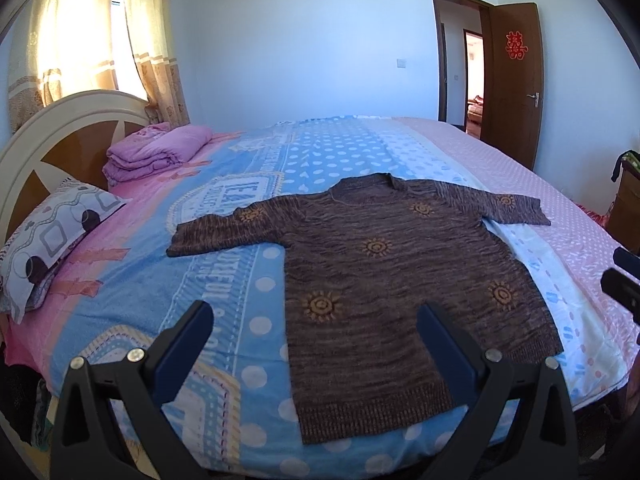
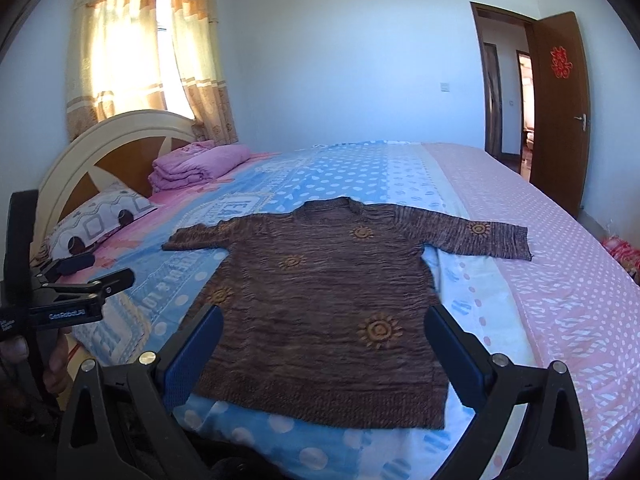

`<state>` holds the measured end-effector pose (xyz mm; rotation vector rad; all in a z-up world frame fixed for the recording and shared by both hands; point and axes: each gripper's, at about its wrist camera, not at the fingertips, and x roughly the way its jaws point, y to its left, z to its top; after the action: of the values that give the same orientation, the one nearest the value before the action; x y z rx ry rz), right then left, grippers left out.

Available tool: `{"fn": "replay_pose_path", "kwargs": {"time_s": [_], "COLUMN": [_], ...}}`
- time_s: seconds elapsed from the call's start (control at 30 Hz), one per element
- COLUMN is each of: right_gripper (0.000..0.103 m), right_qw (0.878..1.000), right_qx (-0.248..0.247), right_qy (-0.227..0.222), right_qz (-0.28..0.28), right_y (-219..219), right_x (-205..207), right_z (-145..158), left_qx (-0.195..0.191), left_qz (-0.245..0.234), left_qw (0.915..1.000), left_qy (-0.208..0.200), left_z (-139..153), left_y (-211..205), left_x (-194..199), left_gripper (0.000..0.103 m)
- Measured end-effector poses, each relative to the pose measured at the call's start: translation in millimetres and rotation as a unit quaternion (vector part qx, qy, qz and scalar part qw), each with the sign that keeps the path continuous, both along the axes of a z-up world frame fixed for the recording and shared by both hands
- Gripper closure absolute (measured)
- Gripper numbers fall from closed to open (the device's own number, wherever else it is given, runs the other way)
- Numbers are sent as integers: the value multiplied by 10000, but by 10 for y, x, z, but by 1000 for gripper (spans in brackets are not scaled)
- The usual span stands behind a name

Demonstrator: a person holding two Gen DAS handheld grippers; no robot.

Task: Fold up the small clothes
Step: 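Grasp the sweater sleeve with the right tool and fold it across the body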

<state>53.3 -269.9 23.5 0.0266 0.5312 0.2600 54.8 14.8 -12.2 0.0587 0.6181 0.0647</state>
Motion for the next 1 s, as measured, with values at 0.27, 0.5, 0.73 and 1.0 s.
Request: {"fn": "replay_pose_path", "kwargs": {"time_s": [0.27, 0.5, 0.73, 1.0], "right_gripper": [42, 45, 52, 52], "right_qw": [9934, 9764, 9572, 9485], "right_qx": [318, 497, 759, 763], "right_qy": [717, 1144, 1351, 1729], "right_qz": [-840, -1765, -2446, -2543], "right_y": [-857, -1742, -2493, -2829], "right_x": [1014, 1883, 2632, 3374], "right_z": [-189, -433, -674, -1003], "left_qx": [435, 550, 524, 657], "left_qz": [54, 431, 903, 1265], "left_qw": [9988, 9975, 9944, 9891], "left_qy": [-233, -120, 158, 368], "left_z": [4, -167, -412, -651], "left_y": [-36, 54, 233, 462], "left_x": [702, 1549, 2083, 2342], "left_gripper": [0, 0, 0, 0]}}
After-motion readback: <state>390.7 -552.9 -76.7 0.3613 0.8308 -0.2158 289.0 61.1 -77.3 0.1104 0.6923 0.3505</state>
